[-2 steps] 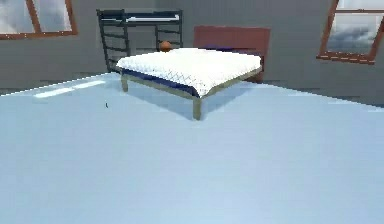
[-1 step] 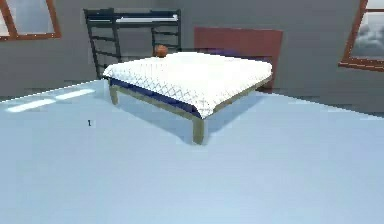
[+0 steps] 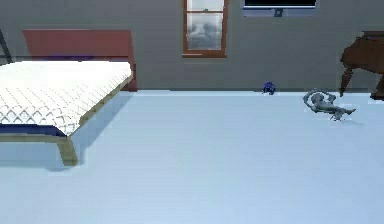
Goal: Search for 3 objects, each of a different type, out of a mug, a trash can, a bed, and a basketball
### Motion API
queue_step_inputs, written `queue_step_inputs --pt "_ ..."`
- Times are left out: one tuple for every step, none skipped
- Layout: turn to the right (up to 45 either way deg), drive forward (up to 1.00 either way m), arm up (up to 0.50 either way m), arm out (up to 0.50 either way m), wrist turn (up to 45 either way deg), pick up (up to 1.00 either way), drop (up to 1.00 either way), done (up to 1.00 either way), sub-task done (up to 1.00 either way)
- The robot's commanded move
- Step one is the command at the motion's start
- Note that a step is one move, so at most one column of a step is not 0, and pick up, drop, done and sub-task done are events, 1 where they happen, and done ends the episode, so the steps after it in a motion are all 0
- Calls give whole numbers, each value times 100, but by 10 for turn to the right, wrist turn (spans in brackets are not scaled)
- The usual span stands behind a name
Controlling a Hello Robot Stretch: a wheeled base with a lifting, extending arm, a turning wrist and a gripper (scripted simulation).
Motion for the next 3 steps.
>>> queue_step_inputs --pt "0 50 0 0 0 0 0 0 0" --pt "330 0 0 0 0 0 0 0 0" --pt "0 60 0 0 0 0 0 0 0"
